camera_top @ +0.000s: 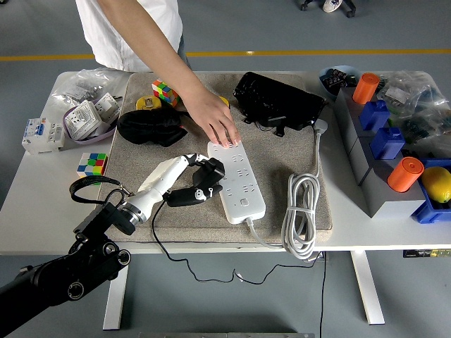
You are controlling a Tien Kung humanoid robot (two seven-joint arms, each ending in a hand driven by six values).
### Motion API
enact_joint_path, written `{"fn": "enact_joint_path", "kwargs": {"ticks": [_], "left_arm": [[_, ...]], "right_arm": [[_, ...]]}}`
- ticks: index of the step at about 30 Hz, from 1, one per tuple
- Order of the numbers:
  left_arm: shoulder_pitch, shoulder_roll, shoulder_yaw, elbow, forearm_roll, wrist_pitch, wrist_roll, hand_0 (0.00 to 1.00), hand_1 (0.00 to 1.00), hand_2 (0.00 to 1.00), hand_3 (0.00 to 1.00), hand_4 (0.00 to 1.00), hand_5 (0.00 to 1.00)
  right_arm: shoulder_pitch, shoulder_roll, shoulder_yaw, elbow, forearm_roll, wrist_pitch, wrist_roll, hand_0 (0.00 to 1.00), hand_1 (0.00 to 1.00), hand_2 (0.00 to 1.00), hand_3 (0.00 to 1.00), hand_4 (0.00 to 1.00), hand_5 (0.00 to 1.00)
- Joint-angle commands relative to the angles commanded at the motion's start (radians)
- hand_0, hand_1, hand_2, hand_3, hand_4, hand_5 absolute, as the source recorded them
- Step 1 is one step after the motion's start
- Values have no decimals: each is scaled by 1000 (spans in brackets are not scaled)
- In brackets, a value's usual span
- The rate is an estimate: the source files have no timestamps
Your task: Put the plug near the board,insert it into the board,press the button,pull the plug out
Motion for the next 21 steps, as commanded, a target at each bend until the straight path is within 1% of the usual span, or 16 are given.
{"fn": "enact_joint_path", "kwargs": {"ticks": [10, 21], "left_arm": [[-9, -6, 12, -16, 0, -3, 1, 695, 744, 755, 710, 863, 613], [-38, -13, 54, -20, 7, -15, 19, 691, 739, 749, 705, 866, 614]], "right_arm": [[0, 0, -2, 0, 1, 0, 6, 675, 690, 685, 592, 998, 577], [0, 0, 1, 1, 2, -1, 10, 677, 689, 685, 591, 998, 577]]}}
